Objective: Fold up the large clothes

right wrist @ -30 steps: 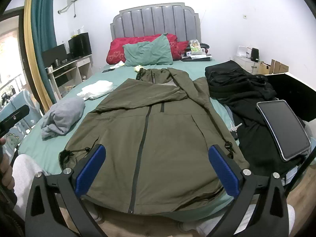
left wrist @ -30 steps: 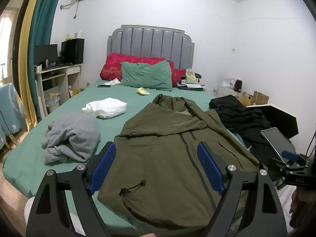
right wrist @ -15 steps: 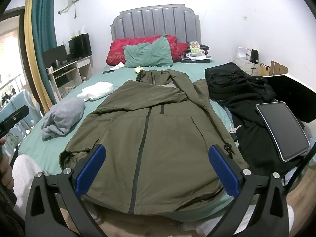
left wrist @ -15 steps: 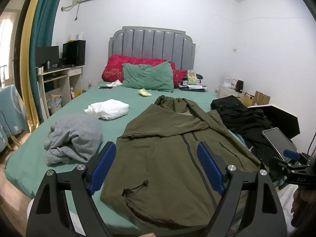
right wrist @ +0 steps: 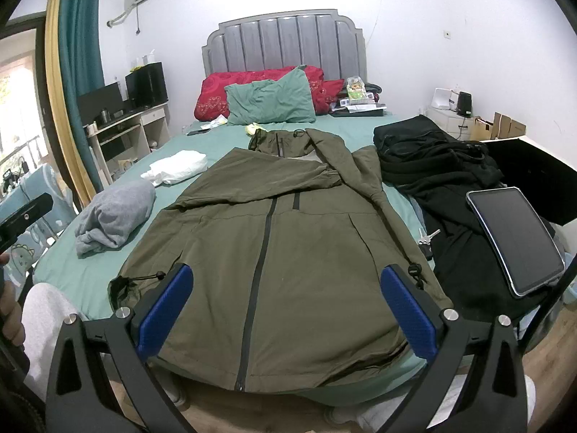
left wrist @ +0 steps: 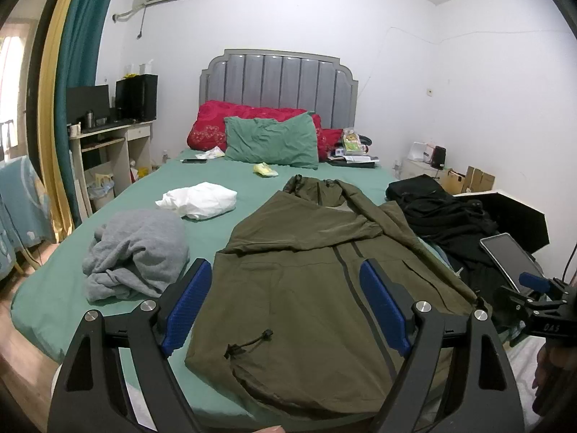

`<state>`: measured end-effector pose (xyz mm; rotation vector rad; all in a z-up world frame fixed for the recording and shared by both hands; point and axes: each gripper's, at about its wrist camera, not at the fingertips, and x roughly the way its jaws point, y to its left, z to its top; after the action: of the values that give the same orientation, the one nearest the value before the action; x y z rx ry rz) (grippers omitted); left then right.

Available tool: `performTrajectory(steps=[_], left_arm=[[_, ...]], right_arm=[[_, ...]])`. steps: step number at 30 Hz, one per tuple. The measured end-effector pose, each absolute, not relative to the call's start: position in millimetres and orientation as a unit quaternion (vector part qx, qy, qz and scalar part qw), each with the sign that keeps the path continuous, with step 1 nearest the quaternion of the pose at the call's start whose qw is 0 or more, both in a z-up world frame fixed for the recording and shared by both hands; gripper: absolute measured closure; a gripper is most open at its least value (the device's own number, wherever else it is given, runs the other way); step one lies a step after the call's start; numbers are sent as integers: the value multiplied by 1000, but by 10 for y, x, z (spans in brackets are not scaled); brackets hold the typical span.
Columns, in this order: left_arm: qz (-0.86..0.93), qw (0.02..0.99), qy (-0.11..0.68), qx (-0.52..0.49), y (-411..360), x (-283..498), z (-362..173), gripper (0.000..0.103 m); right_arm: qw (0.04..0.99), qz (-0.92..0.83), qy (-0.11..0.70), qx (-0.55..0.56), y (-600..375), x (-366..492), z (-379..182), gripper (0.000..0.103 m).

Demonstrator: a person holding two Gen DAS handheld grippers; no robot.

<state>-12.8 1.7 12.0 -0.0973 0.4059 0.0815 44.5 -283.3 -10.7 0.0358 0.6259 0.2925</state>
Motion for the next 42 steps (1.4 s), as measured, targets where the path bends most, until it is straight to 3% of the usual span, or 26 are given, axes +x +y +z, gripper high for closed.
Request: performTrajectory(steps=[32,42], left_arm=[[44,980,192,-29,2,-148,215,17],[6,972,229,-55,140,194,43,17]], right_arm=[[943,141,300,17,-2849,479,-30,0],[935,145,323,4,-2763,759,-201,0]])
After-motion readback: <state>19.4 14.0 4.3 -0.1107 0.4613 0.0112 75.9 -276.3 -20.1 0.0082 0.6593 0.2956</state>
